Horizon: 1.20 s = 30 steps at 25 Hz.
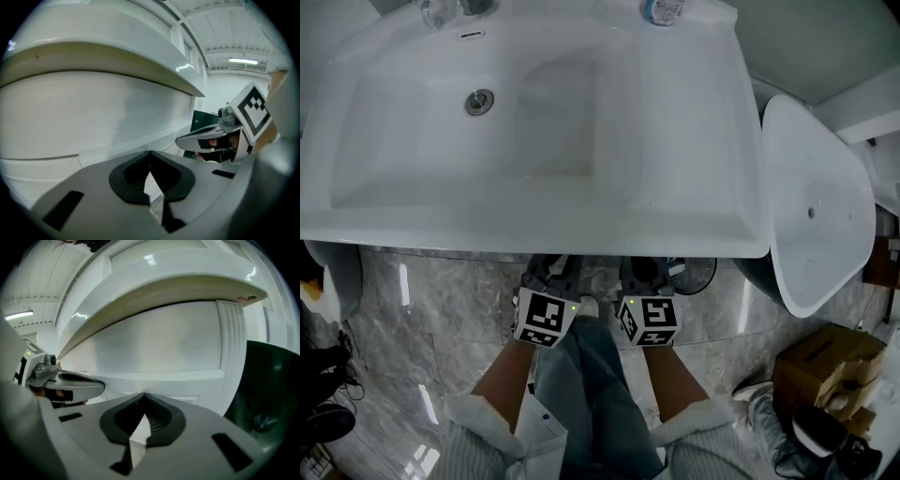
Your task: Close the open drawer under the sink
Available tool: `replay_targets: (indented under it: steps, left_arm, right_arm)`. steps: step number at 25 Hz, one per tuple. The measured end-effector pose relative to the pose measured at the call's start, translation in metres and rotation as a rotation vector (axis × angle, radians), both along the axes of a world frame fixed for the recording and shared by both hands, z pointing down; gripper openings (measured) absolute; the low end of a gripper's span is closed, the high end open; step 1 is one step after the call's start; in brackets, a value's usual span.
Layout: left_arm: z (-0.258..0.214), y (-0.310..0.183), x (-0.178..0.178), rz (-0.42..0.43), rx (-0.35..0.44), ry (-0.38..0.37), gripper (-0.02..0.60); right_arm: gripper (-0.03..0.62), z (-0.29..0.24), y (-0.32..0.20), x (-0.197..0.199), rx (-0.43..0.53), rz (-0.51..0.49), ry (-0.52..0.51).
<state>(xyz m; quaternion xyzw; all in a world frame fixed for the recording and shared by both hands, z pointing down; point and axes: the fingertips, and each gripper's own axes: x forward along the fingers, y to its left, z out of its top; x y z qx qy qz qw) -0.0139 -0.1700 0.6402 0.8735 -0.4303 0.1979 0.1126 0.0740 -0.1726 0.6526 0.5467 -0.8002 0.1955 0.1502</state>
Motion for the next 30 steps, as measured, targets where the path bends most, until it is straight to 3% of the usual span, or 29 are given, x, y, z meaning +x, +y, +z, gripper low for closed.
replay_targets:
  steps: [15,30]
  left_arm:
    - [-0.072,0.021,-0.005,-0.028,0.004,0.061,0.015]
    - [-0.217,0.025,-0.015,-0.018,0.125,0.136,0.015]
  right_arm:
    - [0.011,-0.059,0.032,-0.015,-0.004,-0.022,-0.051]
    - [0.011,-0.221,0.039,-0.034,0.109,-0.082,-0.19]
